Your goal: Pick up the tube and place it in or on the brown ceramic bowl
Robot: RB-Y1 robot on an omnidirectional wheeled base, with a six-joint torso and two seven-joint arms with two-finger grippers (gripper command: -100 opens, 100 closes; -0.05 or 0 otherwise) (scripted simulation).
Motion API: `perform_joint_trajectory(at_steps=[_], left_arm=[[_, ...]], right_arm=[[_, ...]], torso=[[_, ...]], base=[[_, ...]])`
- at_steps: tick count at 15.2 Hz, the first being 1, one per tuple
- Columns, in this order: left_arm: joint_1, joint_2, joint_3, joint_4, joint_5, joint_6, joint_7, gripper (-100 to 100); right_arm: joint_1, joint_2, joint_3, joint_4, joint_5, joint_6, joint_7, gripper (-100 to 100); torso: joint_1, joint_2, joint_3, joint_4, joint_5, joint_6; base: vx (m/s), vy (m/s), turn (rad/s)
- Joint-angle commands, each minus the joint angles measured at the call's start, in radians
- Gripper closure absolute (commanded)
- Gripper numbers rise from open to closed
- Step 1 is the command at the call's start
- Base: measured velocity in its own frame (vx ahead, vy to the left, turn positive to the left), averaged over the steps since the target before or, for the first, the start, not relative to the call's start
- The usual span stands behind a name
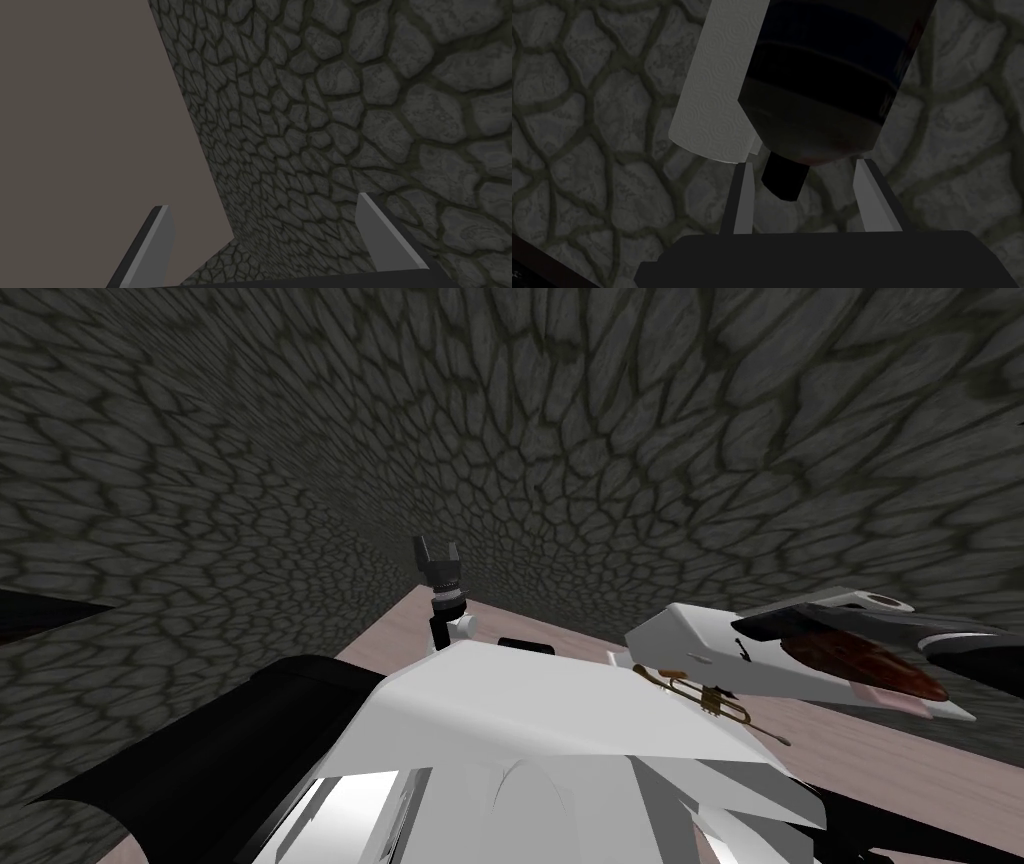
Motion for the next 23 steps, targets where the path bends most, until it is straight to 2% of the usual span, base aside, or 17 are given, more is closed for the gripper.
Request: perform_joint_trajectory(at_steps=[1,7,9,11,14,19,21,23], left_arm=[[0.0,0.0,0.0,0.0,0.0,0.0,0.0,0],[0.0,0.0,0.0,0.0,0.0,0.0,0.0,0],[0.0,0.0,0.0,0.0,0.0,0.0,0.0,0],[0.0,0.0,0.0,0.0,0.0,0.0,0.0,0],[0.0,0.0,0.0,0.0,0.0,0.0,0.0,0],[0.0,0.0,0.0,0.0,0.0,0.0,0.0,0],[0.0,0.0,0.0,0.0,0.0,0.0,0.0,0],[0.0,0.0,0.0,0.0,0.0,0.0,0.0,0]], right_arm=[[0.001,-0.034,0.005,0.001,0.003,-0.029,-0.025,100],[0.013,-0.11,0.01,-0.001,0.002,-0.087,-0.086,100],[0.015,-0.119,0.011,-0.002,0.003,-0.093,-0.092,100],[0.021,-0.16,0.014,-0.005,0.004,-0.122,-0.121,100],[0.022,-0.171,0.015,-0.006,0.005,-0.13,-0.129,100],[0.037,-0.255,0.021,-0.008,0.004,-0.194,-0.198,100],[0.037,-0.255,0.021,-0.008,0.004,-0.194,-0.198,100],[0.043,-0.294,0.023,-0.009,0.003,-0.224,-0.231,100]], torso=[[0.0,0.0,0.0,0.0,0.0,0.0],[0.002,0.001,0.001,0.001,0.002,0.0],[0.002,0.001,0.001,0.001,0.002,0.001],[0.002,0.002,0.001,0.001,0.003,0.001],[0.003,0.002,0.001,0.001,0.002,0.001],[0.002,0.003,0.002,0.002,0.004,0.003],[0.001,0.003,0.003,0.002,0.004,0.003],[0.004,0.003,0.003,0.002,0.005,0.002]], base=[[0.015,-0.071,-0.052],[0.012,-0.081,-0.053],[0.008,-0.06,-0.031],[0.011,-0.073,-0.057],[0.011,-0.049,-0.022],[0.014,-0.075,-0.06],[0.018,-0.088,-0.035],[0.016,-0.06,-0.045]])
